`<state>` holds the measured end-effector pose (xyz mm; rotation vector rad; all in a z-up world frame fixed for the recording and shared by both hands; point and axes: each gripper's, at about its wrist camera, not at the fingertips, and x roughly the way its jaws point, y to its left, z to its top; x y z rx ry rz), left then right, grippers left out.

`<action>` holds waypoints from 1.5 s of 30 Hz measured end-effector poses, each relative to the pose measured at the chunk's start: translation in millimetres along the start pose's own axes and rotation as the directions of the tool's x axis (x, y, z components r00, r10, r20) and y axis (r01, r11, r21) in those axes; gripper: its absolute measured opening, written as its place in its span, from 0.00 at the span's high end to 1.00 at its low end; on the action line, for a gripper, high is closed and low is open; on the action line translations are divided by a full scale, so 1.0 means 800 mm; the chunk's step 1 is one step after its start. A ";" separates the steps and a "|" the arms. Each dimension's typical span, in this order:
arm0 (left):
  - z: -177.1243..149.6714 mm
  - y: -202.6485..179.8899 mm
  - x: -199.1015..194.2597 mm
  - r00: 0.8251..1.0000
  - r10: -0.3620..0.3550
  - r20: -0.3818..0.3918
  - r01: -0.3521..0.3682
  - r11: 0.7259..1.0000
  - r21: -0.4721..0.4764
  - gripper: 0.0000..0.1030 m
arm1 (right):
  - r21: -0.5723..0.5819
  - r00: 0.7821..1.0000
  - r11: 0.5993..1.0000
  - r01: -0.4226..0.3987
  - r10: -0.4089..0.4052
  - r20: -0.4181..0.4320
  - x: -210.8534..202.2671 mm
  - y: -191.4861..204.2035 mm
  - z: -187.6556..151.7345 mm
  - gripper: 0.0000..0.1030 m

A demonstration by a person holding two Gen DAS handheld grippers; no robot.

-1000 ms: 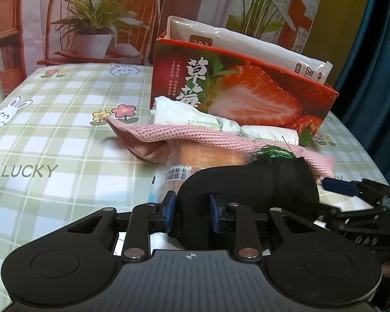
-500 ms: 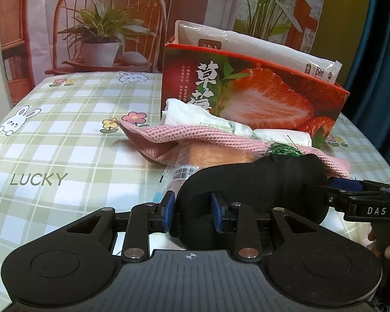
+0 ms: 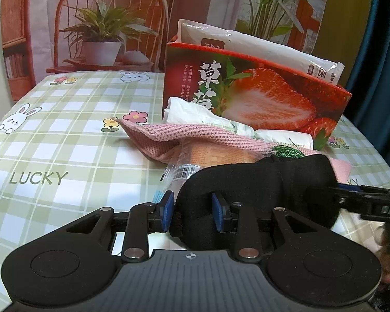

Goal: Organize soft objects
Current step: 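Lift the black eye mask with both tools and carry it to the red box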

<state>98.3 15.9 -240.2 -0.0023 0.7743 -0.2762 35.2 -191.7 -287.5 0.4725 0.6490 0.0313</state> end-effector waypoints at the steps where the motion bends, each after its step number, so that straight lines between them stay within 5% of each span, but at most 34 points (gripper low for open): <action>1: 0.000 0.001 0.000 1.000 -0.001 -0.001 0.001 1.000 -0.003 0.66 | -0.002 1.000 1.000 0.001 -0.001 0.012 -0.007 0.002 0.001 0.34; 13: -0.001 0.007 -0.002 1.000 -0.008 -0.011 0.007 0.999 -0.049 0.66 | -0.037 0.994 0.998 0.051 -0.047 0.094 -0.055 0.019 0.013 0.78; 17: 0.002 0.012 -0.009 1.000 -0.017 -0.024 0.015 0.997 -0.082 0.59 | -0.066 0.994 0.995 0.080 -0.075 0.076 -0.050 0.026 0.013 0.80; 19: 0.001 0.014 -0.013 0.999 -0.024 -0.028 0.022 0.995 -0.099 0.38 | -0.063 0.994 0.994 0.092 -0.088 0.065 -0.047 0.024 0.011 0.81; 21: -0.001 0.014 -0.014 0.998 -0.037 -0.043 0.032 0.994 -0.105 0.33 | -0.066 0.994 0.993 0.098 -0.095 0.050 -0.043 0.024 0.007 0.82; 37: -0.016 0.027 0.000 0.984 -0.093 -0.155 0.065 0.983 -0.172 0.33 | -0.056 0.991 0.989 0.135 -0.136 -0.019 -0.023 0.018 -0.009 0.83; 45: -0.020 0.026 0.007 0.986 -0.120 -0.117 0.102 0.983 -0.154 0.33 | -0.050 0.990 0.990 0.131 -0.133 -0.039 -0.019 0.017 -0.010 0.83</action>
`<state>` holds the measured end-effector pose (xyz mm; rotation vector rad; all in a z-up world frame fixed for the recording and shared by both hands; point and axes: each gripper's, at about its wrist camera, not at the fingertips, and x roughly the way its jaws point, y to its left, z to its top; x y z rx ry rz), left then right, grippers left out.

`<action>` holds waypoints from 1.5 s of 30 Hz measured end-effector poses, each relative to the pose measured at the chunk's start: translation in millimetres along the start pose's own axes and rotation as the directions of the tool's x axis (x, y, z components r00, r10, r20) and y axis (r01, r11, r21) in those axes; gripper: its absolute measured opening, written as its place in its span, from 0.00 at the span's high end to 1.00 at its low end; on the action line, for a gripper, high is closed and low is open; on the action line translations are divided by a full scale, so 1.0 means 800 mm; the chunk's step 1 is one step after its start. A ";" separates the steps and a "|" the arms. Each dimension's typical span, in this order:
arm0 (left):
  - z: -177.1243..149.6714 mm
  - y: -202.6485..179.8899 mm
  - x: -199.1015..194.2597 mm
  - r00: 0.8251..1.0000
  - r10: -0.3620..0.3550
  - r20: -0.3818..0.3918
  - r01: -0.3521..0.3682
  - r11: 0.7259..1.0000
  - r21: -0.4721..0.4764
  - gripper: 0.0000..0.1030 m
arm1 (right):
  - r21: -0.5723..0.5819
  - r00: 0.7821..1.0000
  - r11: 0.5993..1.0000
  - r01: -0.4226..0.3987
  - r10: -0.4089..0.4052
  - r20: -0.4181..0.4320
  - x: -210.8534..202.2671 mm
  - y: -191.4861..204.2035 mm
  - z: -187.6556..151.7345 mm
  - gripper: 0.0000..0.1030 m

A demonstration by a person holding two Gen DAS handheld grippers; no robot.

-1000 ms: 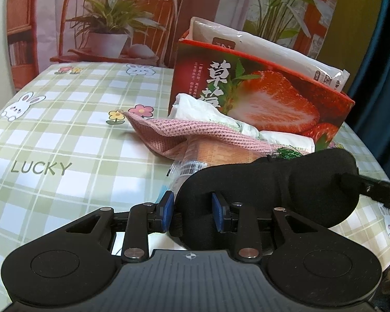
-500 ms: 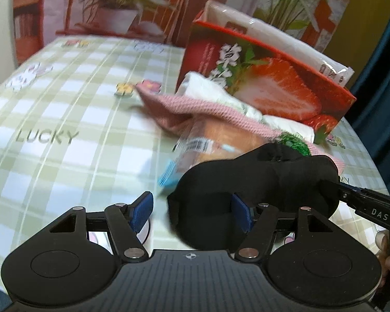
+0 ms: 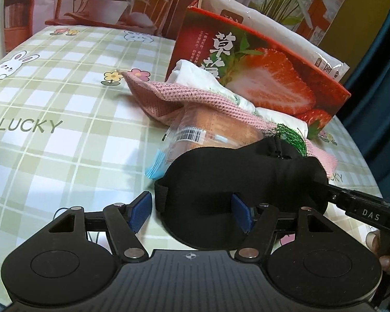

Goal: Organize soft objects
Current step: 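Lift the black eye mask with both tools and carry it to the red box, then lower the eye mask into the red box and open both tools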

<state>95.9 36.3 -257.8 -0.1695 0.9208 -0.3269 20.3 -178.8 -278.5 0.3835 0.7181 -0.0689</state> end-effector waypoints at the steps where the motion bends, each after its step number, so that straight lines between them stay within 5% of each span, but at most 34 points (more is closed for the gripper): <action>1: 0.000 0.000 0.000 1.000 -0.008 0.001 0.008 1.000 -0.001 0.32 | 0.001 1.000 1.000 -0.001 0.001 -0.002 0.001 0.000 0.000 0.83; 4: 0.000 0.004 0.001 0.996 -0.091 -0.016 0.090 0.995 -0.043 0.32 | 0.001 1.000 1.000 -0.004 0.004 -0.003 0.000 0.000 0.000 0.83; 8: 0.001 -0.002 -0.006 0.997 -0.080 0.008 0.080 0.996 -0.028 0.35 | 0.004 1.000 1.000 -0.004 0.004 0.001 -0.001 -0.001 0.000 0.83; 21: 0.011 0.003 -0.042 0.984 -0.061 0.165 0.067 0.997 -0.036 0.77 | -0.034 0.996 0.999 -0.025 0.028 0.089 -0.027 0.010 0.014 0.83; 29: 0.034 -0.022 -0.074 0.953 -0.115 0.280 0.087 0.990 0.110 0.84 | -0.150 0.980 0.987 -0.054 0.081 0.180 -0.054 0.034 0.043 0.85; 45: 0.145 -0.078 -0.114 0.863 -0.149 0.483 0.034 0.971 0.239 0.84 | -0.276 0.920 0.961 -0.014 0.120 0.374 -0.090 0.049 0.162 0.85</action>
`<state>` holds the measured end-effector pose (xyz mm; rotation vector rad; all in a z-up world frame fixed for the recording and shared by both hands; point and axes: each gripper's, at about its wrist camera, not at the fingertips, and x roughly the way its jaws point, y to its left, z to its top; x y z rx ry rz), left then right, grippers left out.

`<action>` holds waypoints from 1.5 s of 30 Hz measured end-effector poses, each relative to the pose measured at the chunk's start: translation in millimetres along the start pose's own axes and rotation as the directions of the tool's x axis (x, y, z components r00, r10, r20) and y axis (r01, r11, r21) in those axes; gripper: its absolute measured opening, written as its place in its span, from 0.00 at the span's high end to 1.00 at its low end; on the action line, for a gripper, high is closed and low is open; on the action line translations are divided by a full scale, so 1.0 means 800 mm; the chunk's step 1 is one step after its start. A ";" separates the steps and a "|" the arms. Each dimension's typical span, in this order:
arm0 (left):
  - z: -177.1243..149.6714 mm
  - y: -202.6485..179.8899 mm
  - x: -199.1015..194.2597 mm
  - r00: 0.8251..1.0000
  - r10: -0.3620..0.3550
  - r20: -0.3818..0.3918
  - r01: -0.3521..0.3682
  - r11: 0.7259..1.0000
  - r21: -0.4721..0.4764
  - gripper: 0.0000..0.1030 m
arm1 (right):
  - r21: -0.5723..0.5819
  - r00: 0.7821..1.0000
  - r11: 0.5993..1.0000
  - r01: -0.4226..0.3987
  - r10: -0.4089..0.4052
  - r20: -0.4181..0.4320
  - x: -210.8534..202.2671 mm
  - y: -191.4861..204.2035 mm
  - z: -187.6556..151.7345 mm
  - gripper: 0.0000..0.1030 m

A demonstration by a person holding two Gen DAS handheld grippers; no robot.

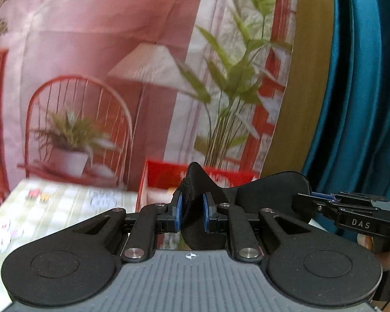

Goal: Organize soft objects
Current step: 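Lower the eye mask into the red box and open both tools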

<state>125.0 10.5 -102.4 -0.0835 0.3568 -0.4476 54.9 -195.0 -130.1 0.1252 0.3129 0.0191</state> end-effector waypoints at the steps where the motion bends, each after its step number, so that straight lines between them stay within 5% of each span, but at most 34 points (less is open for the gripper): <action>1: 0.008 -0.002 0.006 1.000 -0.001 0.016 0.001 1.000 0.007 0.84 | -0.007 1.000 1.000 0.005 -0.005 0.009 0.003 -0.002 0.007 0.85; 8: 0.057 -0.012 0.074 0.999 0.012 0.051 -0.016 0.997 0.072 0.84 | -0.044 0.995 0.997 0.069 -0.066 0.069 0.050 -0.025 0.055 0.85; 12: 0.075 0.004 0.124 0.999 0.039 -0.009 -0.038 0.998 0.046 0.83 | -0.066 0.991 0.991 0.116 -0.111 0.076 0.092 -0.034 0.068 0.85; 23: 0.049 0.034 0.225 0.966 0.046 -0.253 -0.043 0.999 0.018 0.83 | -0.012 0.966 0.984 0.180 -0.179 -0.186 0.200 -0.081 0.042 0.84; 29: 0.035 0.039 0.243 0.956 0.049 -0.288 -0.040 0.998 0.039 0.78 | 0.060 0.939 0.972 0.227 -0.202 -0.277 0.219 -0.103 0.023 0.75; 32: 0.036 0.039 0.241 0.960 0.059 -0.274 -0.046 0.997 0.054 0.42 | 0.052 0.929 0.964 0.261 -0.236 -0.285 0.223 -0.108 0.021 0.64; 33: 0.037 0.038 0.239 0.963 0.063 -0.262 -0.050 0.997 0.057 0.28 | 0.048 0.926 0.961 0.274 -0.250 -0.284 0.222 -0.109 0.021 0.49; 34: 0.038 0.037 0.236 0.966 0.071 -0.248 -0.057 0.996 0.062 0.20 | 0.045 0.925 0.957 0.285 -0.263 -0.275 0.221 -0.109 0.021 0.34; 37: 0.042 0.033 0.225 0.970 0.090 -0.225 -0.073 0.994 0.084 0.04 | 0.049 0.928 0.955 0.293 -0.272 -0.254 0.211 -0.108 0.023 0.14; 39: 0.045 0.029 0.216 0.969 0.125 -0.214 -0.106 0.989 0.100 0.00 | 0.052 0.932 0.955 0.293 -0.273 -0.237 0.203 -0.106 0.024 0.00; 45: 0.043 0.020 0.184 0.952 0.225 -0.208 -0.196 0.969 0.149 0.00 | 0.055 0.939 0.951 0.303 -0.288 -0.190 0.176 -0.099 0.026 0.00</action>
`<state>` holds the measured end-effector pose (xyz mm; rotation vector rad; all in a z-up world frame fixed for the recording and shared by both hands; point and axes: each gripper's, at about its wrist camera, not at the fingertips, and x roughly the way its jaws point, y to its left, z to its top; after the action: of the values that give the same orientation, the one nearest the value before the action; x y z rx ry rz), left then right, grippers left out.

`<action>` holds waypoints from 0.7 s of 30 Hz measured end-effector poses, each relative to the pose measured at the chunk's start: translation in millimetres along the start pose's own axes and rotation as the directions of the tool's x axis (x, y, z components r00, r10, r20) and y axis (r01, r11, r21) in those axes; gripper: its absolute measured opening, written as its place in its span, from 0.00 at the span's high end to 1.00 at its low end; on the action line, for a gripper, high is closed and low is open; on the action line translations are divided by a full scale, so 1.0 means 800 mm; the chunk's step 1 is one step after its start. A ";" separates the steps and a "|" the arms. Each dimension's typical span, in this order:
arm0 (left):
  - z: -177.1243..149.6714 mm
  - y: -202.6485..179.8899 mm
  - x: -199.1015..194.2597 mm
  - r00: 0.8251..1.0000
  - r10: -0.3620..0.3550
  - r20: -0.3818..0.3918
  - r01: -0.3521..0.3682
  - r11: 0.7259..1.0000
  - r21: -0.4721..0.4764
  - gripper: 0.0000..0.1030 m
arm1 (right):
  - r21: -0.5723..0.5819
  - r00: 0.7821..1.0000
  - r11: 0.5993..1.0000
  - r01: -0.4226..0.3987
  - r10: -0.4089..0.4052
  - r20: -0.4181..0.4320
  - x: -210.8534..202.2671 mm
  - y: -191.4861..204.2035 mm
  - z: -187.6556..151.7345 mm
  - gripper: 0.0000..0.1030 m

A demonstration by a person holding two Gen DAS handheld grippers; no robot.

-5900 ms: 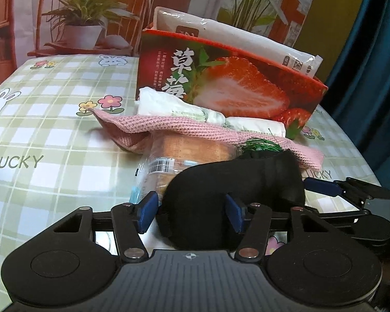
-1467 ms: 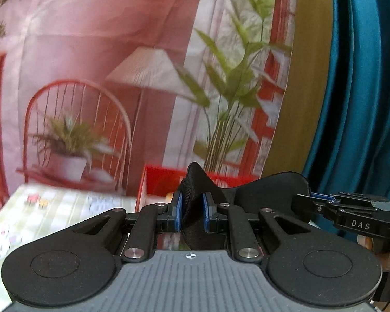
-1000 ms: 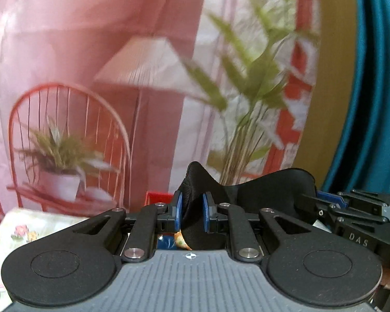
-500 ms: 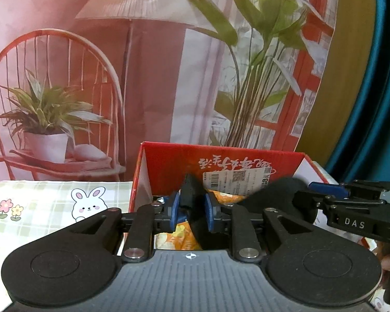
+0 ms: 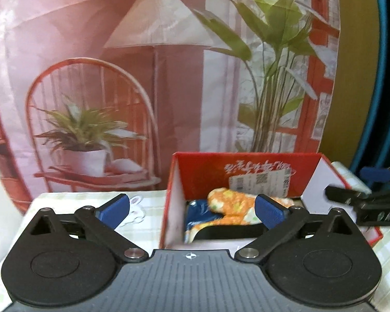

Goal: Organize soft objects
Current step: 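Lower the eye mask into the red box and open both tools, then move both tools back toward the green item and bread packet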

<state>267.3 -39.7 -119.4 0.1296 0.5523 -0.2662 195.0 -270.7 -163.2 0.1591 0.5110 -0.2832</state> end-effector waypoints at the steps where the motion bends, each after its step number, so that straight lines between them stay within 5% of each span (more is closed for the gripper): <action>1: -0.004 0.000 -0.006 1.000 0.013 -0.001 -0.013 1.000 0.005 0.00 | 0.010 1.000 1.000 0.000 0.000 0.015 -0.006 -0.001 -0.001 0.00; 10: -0.052 -0.024 -0.062 0.994 0.089 0.057 -0.096 0.989 0.117 0.00 | 0.089 0.997 0.996 -0.011 0.004 0.083 -0.063 -0.003 -0.020 0.00; 21: -0.107 -0.021 -0.104 0.999 0.052 0.013 -0.053 0.993 0.109 0.00 | 0.115 0.989 0.989 -0.097 0.083 0.124 -0.121 0.018 -0.070 0.00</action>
<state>151.8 -21.6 -148.4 0.2488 0.5238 -0.2459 93.0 -222.7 -162.0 0.2806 0.3670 -0.2339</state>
